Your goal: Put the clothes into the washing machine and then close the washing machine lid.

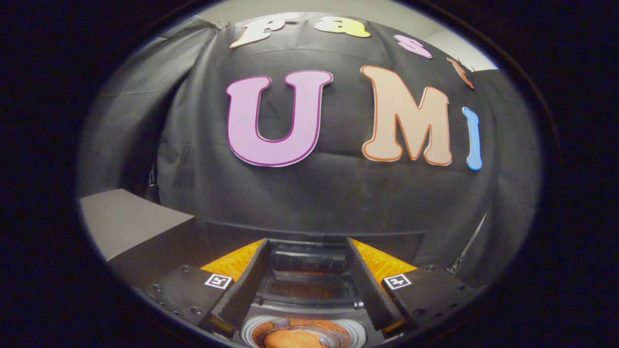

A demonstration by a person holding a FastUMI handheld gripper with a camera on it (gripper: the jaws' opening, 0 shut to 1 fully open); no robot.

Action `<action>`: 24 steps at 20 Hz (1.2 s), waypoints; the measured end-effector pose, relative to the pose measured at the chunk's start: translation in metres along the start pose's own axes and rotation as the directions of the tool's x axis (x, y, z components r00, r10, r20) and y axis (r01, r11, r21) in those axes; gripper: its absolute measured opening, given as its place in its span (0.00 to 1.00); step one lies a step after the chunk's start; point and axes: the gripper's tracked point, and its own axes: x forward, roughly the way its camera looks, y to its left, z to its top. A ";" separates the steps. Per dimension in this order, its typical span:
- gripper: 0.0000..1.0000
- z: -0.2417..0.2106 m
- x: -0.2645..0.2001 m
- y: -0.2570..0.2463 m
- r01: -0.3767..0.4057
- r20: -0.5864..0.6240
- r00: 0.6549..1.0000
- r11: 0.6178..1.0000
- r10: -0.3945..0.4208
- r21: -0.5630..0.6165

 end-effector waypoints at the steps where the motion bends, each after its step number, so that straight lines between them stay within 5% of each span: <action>1: 0.98 0.003 0.012 0.001 0.003 0.005 1.000 1.000 -0.003 0.005; 10: 0.97 0.000 0.057 0.000 -0.008 -0.008 1.000 0.996 0.009 0.085; 24: 0.97 -0.024 -0.054 0.001 0.006 -0.067 0.998 0.997 -0.001 0.077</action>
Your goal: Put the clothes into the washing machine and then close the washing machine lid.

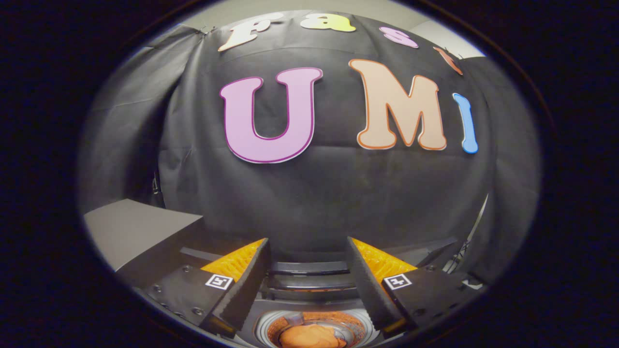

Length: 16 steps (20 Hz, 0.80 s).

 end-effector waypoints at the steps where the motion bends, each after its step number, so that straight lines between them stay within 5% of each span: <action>1: 0.97 -0.007 -0.011 0.000 0.005 -0.017 1.000 1.000 -0.005 0.004; 8: 0.97 -0.050 -0.067 -0.004 -0.004 -0.109 0.994 0.992 0.018 0.128; 16: 0.95 -0.036 -0.113 -0.027 0.015 -0.057 0.998 0.989 -0.007 0.144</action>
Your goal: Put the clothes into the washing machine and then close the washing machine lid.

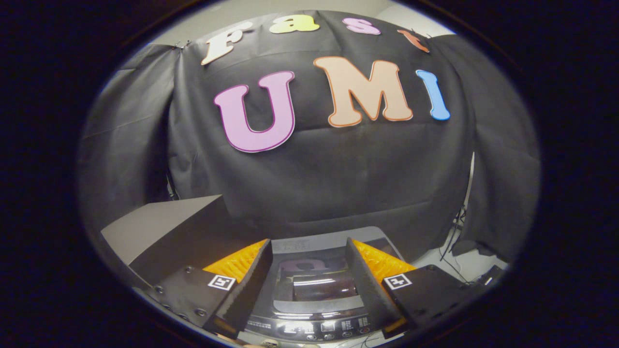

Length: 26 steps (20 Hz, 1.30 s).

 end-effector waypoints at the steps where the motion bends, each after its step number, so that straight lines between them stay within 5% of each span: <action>1: 0.95 0.000 -0.007 -0.005 0.001 0.012 1.000 1.000 -0.001 -0.005; 13: 0.95 -0.012 -0.112 -0.062 -0.023 0.208 0.977 0.991 0.050 -0.131; 26: 0.95 -0.114 -0.184 -0.113 -0.079 0.231 0.968 0.991 0.102 -0.105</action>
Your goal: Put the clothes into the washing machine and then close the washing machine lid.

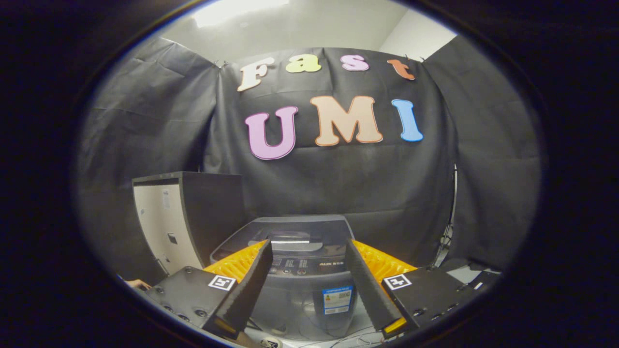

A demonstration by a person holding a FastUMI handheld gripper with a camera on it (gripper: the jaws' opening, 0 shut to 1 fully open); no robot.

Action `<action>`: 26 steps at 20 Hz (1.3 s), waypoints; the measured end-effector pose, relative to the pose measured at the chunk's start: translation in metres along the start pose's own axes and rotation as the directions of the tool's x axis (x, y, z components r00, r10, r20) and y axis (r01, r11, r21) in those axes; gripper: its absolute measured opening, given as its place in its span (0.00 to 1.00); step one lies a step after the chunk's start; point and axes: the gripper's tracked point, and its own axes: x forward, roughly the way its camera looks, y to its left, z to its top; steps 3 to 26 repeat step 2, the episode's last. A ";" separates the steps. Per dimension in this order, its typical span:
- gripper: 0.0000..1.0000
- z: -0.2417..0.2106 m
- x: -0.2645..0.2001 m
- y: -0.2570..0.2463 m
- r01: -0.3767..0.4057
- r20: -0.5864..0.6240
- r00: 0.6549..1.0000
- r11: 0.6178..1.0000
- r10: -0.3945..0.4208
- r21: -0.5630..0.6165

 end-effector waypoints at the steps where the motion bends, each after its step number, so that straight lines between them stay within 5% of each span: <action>1: 0.95 -0.002 -0.005 -0.003 0.005 0.012 1.000 1.000 -0.005 -0.009; 26: 0.95 -0.006 -0.010 -0.005 0.010 0.025 1.000 1.000 -0.009 -0.017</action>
